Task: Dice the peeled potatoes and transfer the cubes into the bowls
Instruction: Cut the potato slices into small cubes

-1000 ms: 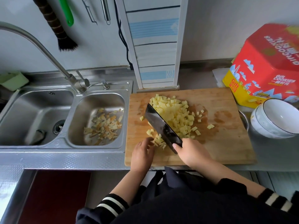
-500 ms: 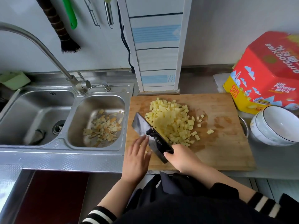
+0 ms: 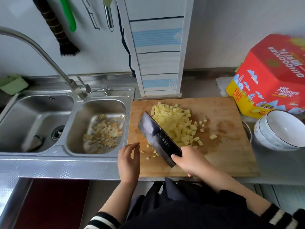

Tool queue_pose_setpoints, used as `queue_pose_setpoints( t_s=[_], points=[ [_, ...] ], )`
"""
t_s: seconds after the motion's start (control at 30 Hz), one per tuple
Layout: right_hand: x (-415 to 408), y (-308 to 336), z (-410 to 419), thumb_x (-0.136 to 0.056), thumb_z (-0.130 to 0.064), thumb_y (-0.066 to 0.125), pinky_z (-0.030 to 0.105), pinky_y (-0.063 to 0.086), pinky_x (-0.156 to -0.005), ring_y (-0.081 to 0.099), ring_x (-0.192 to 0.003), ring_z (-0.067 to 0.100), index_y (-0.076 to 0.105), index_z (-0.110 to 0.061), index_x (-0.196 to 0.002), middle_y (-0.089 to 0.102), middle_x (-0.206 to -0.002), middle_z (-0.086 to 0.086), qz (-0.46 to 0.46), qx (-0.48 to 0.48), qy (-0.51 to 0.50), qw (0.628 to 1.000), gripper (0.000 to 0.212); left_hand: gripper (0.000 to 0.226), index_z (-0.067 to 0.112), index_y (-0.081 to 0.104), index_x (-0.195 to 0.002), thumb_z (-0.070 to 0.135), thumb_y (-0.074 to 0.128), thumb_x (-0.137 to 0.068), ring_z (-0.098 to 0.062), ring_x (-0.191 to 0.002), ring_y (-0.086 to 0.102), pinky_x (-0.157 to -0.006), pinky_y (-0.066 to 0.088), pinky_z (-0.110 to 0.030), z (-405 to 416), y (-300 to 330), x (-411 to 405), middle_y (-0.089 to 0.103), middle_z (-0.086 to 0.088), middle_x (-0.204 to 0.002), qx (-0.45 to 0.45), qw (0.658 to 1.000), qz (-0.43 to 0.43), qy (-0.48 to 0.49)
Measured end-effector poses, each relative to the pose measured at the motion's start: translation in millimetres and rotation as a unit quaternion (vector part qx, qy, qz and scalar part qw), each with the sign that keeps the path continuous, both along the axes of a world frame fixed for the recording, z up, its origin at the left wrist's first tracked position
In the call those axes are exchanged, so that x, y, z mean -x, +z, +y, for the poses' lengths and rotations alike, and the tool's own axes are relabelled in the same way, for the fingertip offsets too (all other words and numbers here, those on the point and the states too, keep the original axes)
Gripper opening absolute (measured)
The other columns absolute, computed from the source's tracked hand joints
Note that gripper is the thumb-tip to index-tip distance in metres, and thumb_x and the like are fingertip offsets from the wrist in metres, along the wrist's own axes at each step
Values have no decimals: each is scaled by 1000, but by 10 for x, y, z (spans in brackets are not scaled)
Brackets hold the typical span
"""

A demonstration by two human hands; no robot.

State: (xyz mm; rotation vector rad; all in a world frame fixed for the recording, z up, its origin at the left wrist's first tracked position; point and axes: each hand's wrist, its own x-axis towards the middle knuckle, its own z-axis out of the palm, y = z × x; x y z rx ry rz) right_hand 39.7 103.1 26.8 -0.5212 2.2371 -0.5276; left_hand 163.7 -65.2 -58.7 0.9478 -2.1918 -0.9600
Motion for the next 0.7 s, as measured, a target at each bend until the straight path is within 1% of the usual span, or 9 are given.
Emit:
queue_pose_setpoints(
  t_s=[0.07,0.13,0.23,0.3,0.4,0.47,0.57,0.63,0.7],
  points=[
    [-37,-29,-81,-97,-39,47,27,39,-55,56,-71,19,55,-16,-86,56,-75,-2,21,-46,67,996,27,11,15,72,-98,9,68,-90,-8,-86,54,-81,44,-20,-59,95,-1,60,17,-86,-27,999,19,30],
    [-76,-48,-148,-98,-39,45,30,42,-61,58,-81,21,57,-13,-98,56,-83,-1,22,-71,116,990,28,13,19,70,-95,8,68,-89,-7,-82,53,-78,41,-12,-85,181,3,59,19,-85,-33,998,44,35],
    [-128,-77,-210,-98,-39,46,34,48,-76,61,-96,26,59,-11,-106,63,-101,5,9,-89,159,983,32,15,27,65,-90,13,69,-89,-6,-86,56,-78,41,-14,-83,297,38,62,15,-86,-80,994,63,46],
    [-129,-98,-225,-98,-40,47,36,50,-81,61,-98,27,59,-12,-108,63,-107,6,-2,-94,162,982,33,16,31,63,-86,16,70,-89,-7,-87,57,-78,42,-17,-84,329,57,63,12,-88,-111,990,61,60],
    [-29,-120,-202,-99,-40,46,34,48,-76,61,-93,24,58,-9,-117,61,-98,3,5,-94,131,987,38,19,33,60,-83,18,71,-88,-5,-84,57,-75,43,-18,-71,317,65,64,11,-86,-136,987,57,69],
    [94,-118,-172,-99,-41,45,31,48,-70,61,-88,23,58,-10,-117,60,-94,1,32,-98,98,990,38,15,32,61,-85,19,69,-90,-2,-84,57,-74,42,-17,-56,286,73,64,10,-87,-137,988,46,57],
    [256,-90,-99,-99,-40,43,27,45,-58,61,-68,20,58,-13,-104,62,-85,1,43,-93,48,994,31,9,34,61,-90,26,61,-95,-4,-90,57,-75,41,-17,-18,236,123,65,9,-93,-154,987,25,35],
    [327,-54,-25,-98,-40,44,28,47,-56,61,-57,20,57,-14,-97,62,-75,2,34,-75,27,996,30,16,39,57,-90,24,62,-94,-5,-89,57,-74,41,-17,3,222,189,63,9,-91,-150,988,21,22],
    [364,8,50,-97,-39,47,28,49,-52,59,-49,19,58,-14,-93,59,-65,1,17,-34,2,999,28,23,42,56,-91,20,64,-92,-7,-86,56,-75,43,-21,13,225,266,61,7,-88,-134,991,13,12]
  ],
)
